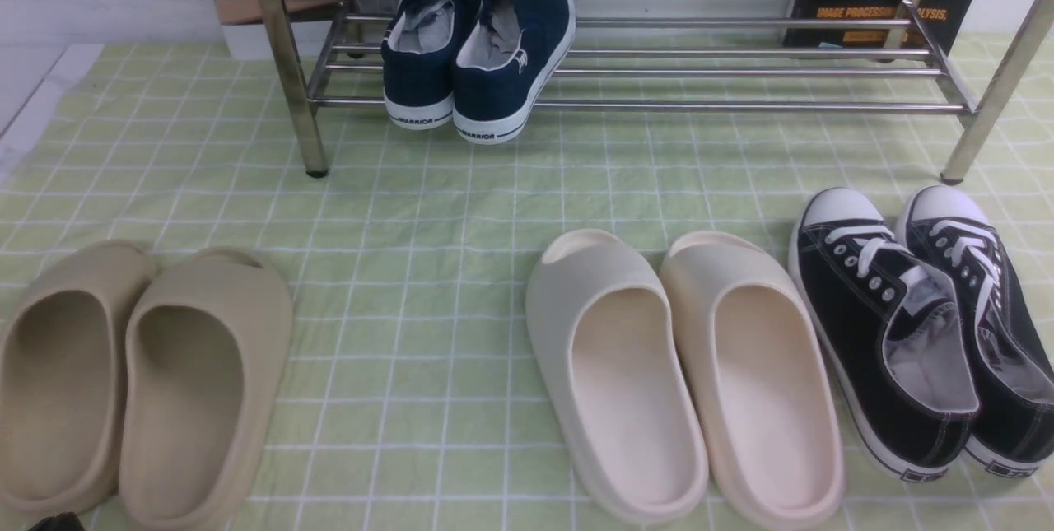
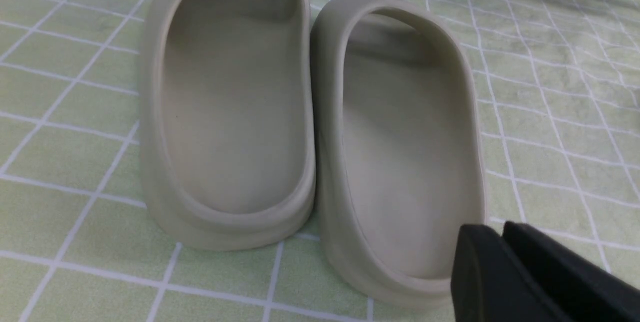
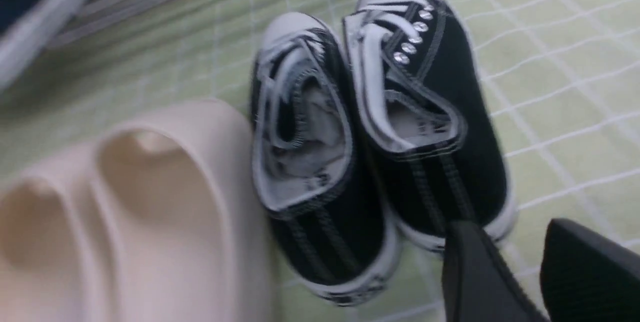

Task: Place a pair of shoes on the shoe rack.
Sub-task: Use the right arm to grab the shoe closest to it

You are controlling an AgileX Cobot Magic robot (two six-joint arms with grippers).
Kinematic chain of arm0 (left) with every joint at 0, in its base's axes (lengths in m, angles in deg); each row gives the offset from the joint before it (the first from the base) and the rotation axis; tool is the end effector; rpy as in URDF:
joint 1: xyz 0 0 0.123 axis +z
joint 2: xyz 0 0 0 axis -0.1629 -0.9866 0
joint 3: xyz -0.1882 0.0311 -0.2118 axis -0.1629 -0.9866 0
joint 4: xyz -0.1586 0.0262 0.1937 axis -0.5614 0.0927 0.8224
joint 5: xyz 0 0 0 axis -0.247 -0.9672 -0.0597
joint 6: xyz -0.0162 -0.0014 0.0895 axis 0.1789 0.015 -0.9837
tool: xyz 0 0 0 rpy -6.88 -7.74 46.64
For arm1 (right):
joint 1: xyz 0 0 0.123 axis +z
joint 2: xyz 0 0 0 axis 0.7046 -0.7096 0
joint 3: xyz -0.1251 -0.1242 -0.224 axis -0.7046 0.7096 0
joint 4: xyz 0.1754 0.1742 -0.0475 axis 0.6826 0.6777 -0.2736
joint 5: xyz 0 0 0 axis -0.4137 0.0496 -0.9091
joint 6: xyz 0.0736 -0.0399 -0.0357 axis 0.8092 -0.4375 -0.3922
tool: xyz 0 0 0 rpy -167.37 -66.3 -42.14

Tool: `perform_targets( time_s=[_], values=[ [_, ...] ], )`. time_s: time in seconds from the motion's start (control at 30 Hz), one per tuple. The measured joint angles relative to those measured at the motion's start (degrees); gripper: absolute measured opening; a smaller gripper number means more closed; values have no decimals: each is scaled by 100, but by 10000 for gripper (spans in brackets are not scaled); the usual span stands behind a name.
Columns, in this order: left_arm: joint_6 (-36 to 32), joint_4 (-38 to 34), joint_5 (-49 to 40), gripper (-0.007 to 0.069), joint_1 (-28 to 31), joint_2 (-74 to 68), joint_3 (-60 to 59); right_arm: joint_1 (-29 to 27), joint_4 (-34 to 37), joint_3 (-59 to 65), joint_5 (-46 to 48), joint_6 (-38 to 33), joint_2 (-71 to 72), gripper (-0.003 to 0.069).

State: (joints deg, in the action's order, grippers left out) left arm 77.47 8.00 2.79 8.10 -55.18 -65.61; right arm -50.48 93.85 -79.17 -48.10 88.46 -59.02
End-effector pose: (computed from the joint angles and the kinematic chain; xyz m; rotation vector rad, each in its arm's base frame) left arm 0.0523 0.0000 0.1693 -0.2319 1.8759 -0.1801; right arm 0.0538 0.0073 0.1763 0.5412 1.7727 0.4759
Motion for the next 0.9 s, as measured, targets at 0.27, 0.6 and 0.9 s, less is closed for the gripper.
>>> perform_targets(
  time_s=[0.27,0.6,0.9],
  values=[
    [0,0,0,64,0,0,0,0,2577,16,-112,564,0,239],
    [0,-1,0,75,0,0,0,0,2621,-17,-462,-773,0,239],
    [0,-1,0,86,0,0,0,0,1424,-2492,377,-2783,-1471,81]
  ],
)
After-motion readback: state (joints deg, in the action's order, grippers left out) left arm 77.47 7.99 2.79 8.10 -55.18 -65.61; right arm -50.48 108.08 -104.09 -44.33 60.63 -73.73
